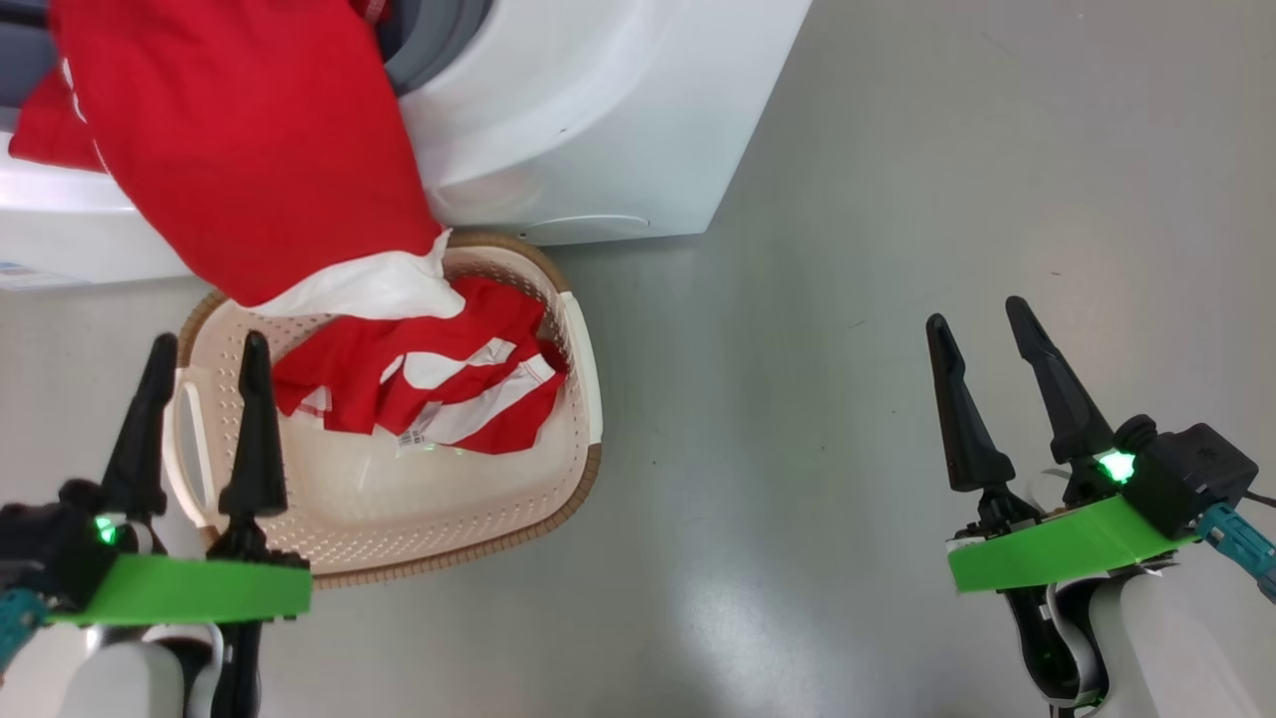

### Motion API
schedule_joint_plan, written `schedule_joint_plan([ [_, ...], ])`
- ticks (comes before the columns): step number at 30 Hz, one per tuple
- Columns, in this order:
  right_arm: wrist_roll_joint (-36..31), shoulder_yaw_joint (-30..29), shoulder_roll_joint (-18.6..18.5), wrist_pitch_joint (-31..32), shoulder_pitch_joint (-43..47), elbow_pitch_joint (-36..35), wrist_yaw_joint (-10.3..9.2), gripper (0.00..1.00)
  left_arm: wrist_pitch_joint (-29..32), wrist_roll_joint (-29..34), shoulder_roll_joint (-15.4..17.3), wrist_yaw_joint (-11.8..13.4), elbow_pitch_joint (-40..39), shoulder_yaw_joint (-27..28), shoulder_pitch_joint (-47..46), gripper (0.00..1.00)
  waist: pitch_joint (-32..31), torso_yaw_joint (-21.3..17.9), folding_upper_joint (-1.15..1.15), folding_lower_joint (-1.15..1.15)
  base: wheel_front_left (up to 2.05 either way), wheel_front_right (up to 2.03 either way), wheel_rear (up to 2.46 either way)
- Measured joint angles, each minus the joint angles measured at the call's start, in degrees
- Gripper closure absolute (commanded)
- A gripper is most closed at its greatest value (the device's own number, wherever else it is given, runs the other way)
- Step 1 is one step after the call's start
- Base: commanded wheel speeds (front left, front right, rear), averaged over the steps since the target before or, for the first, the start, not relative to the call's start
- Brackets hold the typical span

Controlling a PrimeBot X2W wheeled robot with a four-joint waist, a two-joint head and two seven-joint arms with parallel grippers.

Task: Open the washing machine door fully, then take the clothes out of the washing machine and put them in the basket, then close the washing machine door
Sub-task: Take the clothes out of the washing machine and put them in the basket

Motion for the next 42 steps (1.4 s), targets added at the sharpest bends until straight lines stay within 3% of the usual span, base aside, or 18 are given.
schedule_joint_plan([
  [14, 0.0, -0.12, 0.0, 0.0, -0.42, -0.09, 0.0, 0.0, -0.01, -0.9, 5.36, 0.0, 8.75, 0.4, -17.8, 0.0, 1.75, 0.48, 0.0, 0.0, 0.0, 0.0, 0.0],
  [20, 0.02, 0.73, 0.0, 0.0, -1.52, 0.05, 0.0, 0.0, -0.02, -1.57, 8.28, 0.0, 20.64, -3.24, -27.74, 0.0, 1.66, 0.03, 0.0, 0.0, 0.0, 0.0, 0.0],
  [30, 0.15, 1.29, -0.02, 0.0, -1.53, 0.12, 0.0, 0.0, 0.12, -4.1, 10.29, -0.01, 45.06, -11.55, -45.67, 0.0, 2.16, -0.5, 0.0, 0.0, 0.0, 0.0, 0.0],
  [42, 0.57, 2.61, -0.02, 0.0, -2.43, 0.0, 0.0, 0.0, 6.49, -9.8, 12.47, -0.35, 58.06, -16.29, -55.71, 0.0, 3.41, -2.02, 0.0, 0.0, 0.0, 0.0, 0.0],
])
